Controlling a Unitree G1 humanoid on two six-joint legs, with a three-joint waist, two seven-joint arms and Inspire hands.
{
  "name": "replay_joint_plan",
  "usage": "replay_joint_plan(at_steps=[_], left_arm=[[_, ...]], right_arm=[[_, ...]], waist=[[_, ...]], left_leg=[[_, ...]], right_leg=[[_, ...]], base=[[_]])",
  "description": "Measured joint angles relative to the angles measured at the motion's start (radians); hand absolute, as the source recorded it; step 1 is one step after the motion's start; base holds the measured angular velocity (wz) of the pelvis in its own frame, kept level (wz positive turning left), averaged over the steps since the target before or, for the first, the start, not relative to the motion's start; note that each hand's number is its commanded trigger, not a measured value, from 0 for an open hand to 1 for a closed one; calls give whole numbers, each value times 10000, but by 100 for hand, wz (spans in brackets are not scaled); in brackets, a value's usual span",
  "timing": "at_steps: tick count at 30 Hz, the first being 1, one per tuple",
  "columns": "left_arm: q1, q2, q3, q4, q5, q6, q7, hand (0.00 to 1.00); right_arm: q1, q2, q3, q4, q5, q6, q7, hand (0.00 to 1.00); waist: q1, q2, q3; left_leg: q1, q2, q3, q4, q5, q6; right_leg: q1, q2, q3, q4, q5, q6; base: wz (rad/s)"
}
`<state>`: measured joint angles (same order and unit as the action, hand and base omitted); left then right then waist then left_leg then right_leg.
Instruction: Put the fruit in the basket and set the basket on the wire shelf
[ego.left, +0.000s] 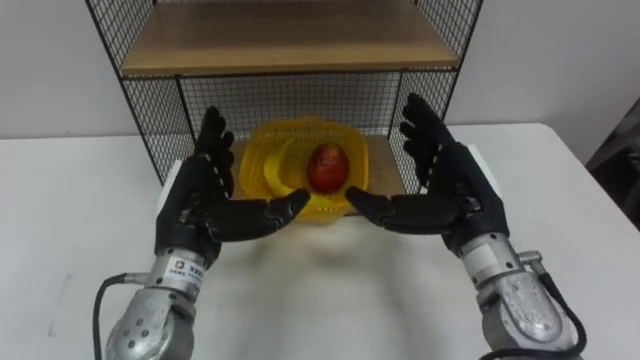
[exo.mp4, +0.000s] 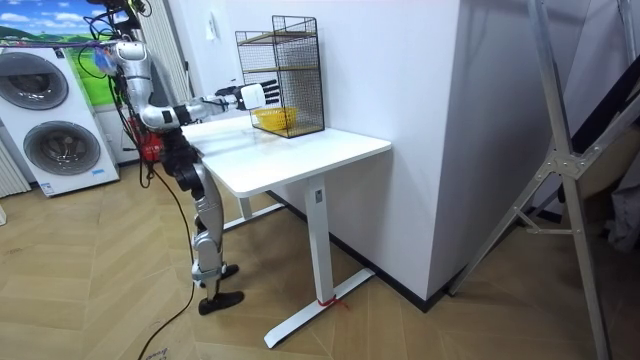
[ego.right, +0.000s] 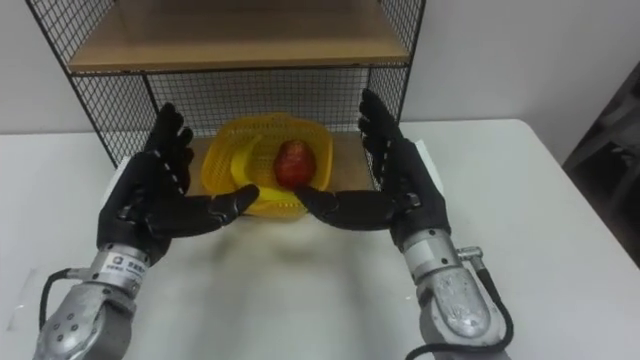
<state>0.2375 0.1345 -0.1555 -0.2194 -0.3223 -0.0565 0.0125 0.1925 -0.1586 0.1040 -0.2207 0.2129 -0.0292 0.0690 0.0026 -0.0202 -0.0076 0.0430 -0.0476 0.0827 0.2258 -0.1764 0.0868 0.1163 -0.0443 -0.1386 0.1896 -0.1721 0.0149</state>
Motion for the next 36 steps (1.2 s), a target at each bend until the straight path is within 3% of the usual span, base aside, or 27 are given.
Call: replay_joint_plan(at_steps=[7, 13, 18, 23, 26, 28, 33, 35, 36], left_arm=[[836, 83, 228, -33, -6, -332, -254, 0], [1553, 147, 654, -567, -15, -1279, -231, 0], [2156, 101, 1413, -665, -411, -1757, 314, 0], [2256, -99, 2424, -732, -331, -2365, 1772, 0], [2365, -125, 2982, -735, -377, -2426, 2611, 0], [2362, -106, 3764, -790, -379, -2441, 3509, 0], [2174, 130, 5610, -1796, -395, -2652, 5485, 0], [1816, 503, 6881, -2002, -398, -2983, 6402, 0], [1787, 599, 7189, -2017, -398, -3069, 6621, 0]], right_arm=[[1320, -159, -306, -791, -61, -440, 74, 0], [1646, -188, -811, -791, -476, -1135, 35, 0], [1919, -179, -1381, -791, -510, -1516, -407, 0], [2525, -139, -2016, -1225, -773, -1793, -1513, 0], [2686, -131, -2264, -1389, -909, -1974, -2280, 0], [2680, -214, -2832, -1544, -1245, -2036, -3183, 0], [2384, -893, -4615, -2027, -1400, -2255, -5176, 0], [2087, -1406, -5708, -2257, -1397, -2407, -6172, 0], [2011, -1527, -5940, -2294, -1397, -2491, -6419, 0]], waist=[[40, -37, -14], [35, -41, 34], [89, -17, 40], [337, -5, 27], [359, -6, 8], [401, 10, 9], [492, 14, 23], [575, 28, 28], [574, 30, 29]], left_leg=[[-210, 0, 8, 6, 5, -9], [-233, -1, 6, -94, 2, -13], [-216, 4, -36, -114, -15, -32], [-307, -2, -36, -91, -25, -39], [-283, 3, -47, -111, -23, -41], [-288, 7, -45, -120, -25, -43], [-319, 5, -67, -122, -31, -43], [-326, 7, -76, -125, -32, -46], [-324, 8, -76, -127, -32, -46]], right_leg=[[-213, 13, -31, -45, -5, 2], [-270, 19, -17, -41, -1, 1], [-219, 28, -14, -31, 0, -1], [-289, 27, -49, -26, 6, -10], [-279, 31, -73, -16, 6, -10], [-296, 35, -71, -17, 6, -10], [-327, 35, -84, -19, 5, -10], [-333, 36, -81, -1, 3, -7], [-335, 37, -79, 0, 2, -6]], base=[[0], [0], [0], [0], [0], [0], [0], [0], [0]])
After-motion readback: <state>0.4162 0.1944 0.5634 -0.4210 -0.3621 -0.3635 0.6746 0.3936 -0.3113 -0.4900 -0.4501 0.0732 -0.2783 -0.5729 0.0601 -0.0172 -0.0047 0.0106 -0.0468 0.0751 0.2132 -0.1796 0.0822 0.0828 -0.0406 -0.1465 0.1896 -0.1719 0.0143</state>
